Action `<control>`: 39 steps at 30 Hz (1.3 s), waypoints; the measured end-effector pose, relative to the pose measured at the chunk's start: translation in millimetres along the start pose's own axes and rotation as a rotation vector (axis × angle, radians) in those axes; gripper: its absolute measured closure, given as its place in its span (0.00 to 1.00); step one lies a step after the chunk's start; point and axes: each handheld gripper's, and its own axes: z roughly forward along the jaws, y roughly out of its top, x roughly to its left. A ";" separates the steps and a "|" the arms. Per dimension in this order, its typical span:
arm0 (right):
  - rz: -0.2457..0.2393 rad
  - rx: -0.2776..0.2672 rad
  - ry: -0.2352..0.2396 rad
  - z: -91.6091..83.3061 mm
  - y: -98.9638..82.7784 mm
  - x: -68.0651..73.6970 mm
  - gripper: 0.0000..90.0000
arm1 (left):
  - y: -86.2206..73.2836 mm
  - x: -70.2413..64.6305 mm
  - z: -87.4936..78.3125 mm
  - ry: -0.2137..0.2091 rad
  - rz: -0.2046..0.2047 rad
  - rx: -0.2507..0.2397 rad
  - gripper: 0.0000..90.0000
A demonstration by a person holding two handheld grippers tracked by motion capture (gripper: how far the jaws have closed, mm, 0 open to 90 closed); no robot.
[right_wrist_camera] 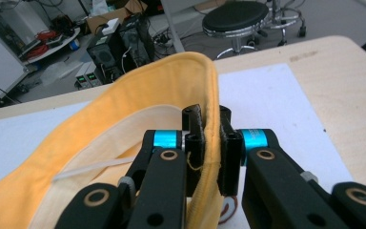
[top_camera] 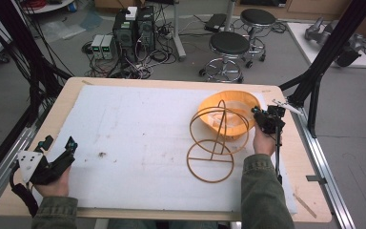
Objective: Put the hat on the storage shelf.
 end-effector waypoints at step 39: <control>-0.237 -0.584 0.118 -71.1 33.8 39.0 0.94 | -3.0 -2.1 -0.4 -0.024 0.000 0.008 0.34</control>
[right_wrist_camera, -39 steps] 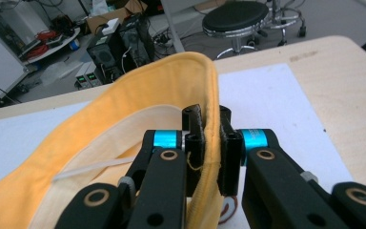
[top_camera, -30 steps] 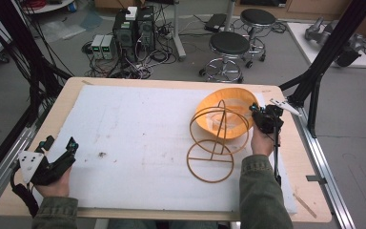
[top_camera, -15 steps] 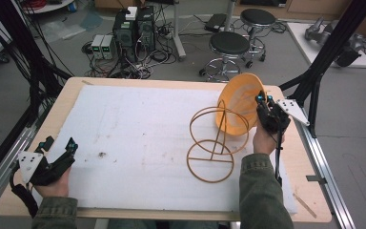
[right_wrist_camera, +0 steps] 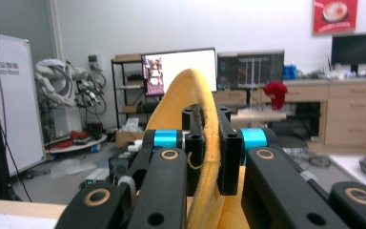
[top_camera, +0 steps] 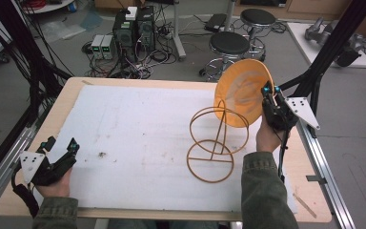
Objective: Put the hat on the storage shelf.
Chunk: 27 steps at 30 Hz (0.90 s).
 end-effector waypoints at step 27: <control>-0.047 -0.172 0.142 -36.3 46.4 15.4 0.94 | -1.6 -3.4 -0.9 -0.013 -0.020 -0.003 0.34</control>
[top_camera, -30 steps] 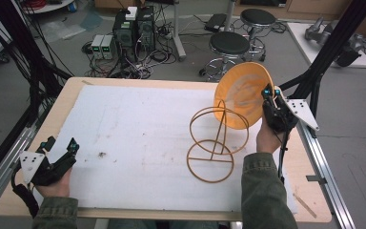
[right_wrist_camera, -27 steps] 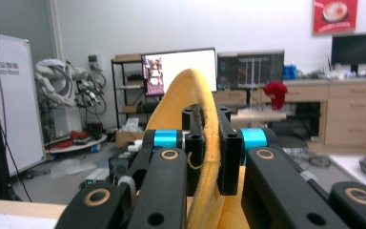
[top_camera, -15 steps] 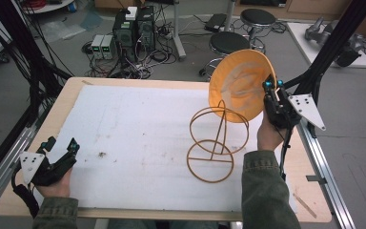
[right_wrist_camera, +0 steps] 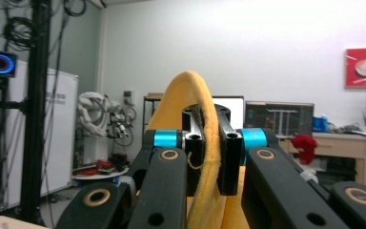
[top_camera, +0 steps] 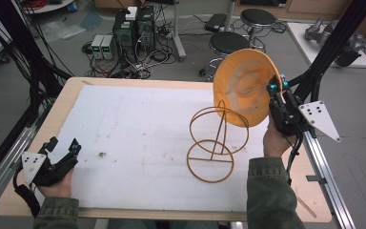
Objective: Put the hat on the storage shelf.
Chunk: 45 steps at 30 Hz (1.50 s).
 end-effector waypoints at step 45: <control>-0.295 0.071 0.401 -40.7 22.5 136.1 0.92 | 2.3 2.3 -1.2 0.000 -0.003 -0.028 0.35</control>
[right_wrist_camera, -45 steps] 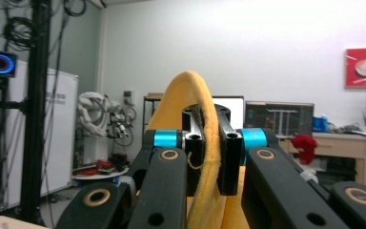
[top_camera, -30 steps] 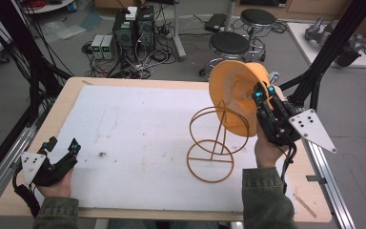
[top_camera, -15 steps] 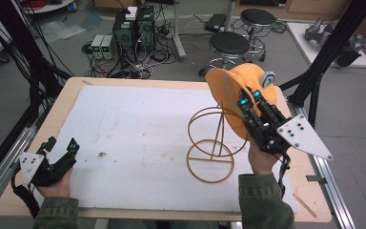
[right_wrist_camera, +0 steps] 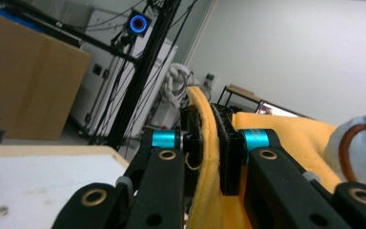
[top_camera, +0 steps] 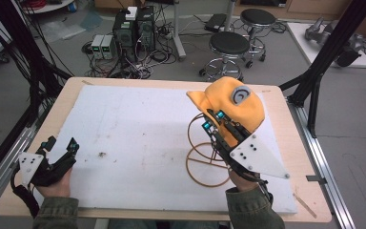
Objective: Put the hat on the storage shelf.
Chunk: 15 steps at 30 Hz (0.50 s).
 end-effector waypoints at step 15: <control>0.047 0.109 0.054 5.6 -19.1 34.1 0.92 | -0.1 1.5 0.0 0.007 0.000 0.000 0.35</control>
